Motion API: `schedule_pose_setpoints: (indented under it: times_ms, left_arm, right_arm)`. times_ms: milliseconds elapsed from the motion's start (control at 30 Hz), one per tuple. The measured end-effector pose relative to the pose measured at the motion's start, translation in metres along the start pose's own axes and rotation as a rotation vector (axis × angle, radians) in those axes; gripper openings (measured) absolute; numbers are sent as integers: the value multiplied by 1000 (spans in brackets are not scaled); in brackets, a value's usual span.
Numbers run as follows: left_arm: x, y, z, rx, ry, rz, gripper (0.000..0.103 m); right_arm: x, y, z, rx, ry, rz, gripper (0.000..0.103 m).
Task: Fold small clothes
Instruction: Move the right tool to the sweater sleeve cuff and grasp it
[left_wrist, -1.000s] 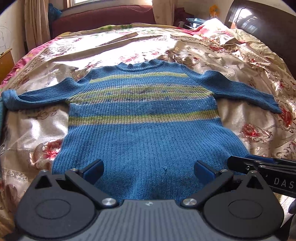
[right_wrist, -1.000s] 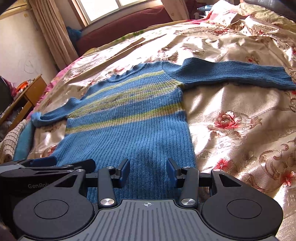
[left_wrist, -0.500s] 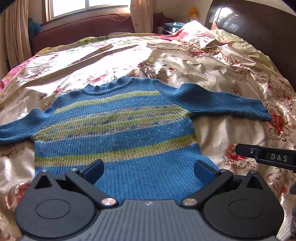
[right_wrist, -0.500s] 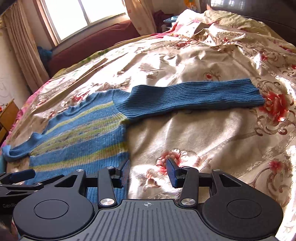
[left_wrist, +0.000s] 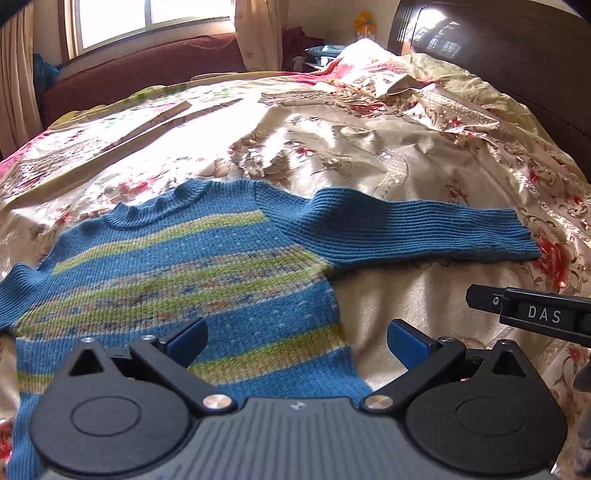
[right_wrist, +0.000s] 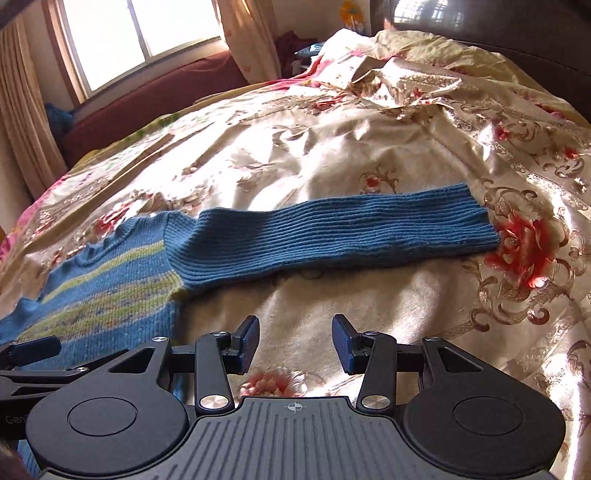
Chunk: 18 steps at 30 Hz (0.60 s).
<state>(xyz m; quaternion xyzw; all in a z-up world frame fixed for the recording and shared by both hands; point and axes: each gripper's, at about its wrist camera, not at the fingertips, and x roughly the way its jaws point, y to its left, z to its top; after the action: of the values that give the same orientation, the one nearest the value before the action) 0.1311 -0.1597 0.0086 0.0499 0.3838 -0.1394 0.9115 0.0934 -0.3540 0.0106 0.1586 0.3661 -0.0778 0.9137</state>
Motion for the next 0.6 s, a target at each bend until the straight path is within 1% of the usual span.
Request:
schedule_pose_setpoints:
  times_ms: [100,200,333,433,600]
  left_arm:
    - [6,-18,7,46,-22,-12,103]
    - [13,-31,11,73,-23,-27,103]
    - [21,-39,14,82,-13,-37,103]
    - [28,-43,16,88,-4,-39,103]
    - [36,-46,18,85,8,-43,103]
  right_arm:
    - [5,-26,8,75,-11,-12,43]
    - [10,-54,14,160,-28,-26,43]
    - [22,-91,20,284,-33,-44,43]
    - [33,-116,23,381,-23,-34,43]
    - [44,-138,31,476,-55,-12,43]
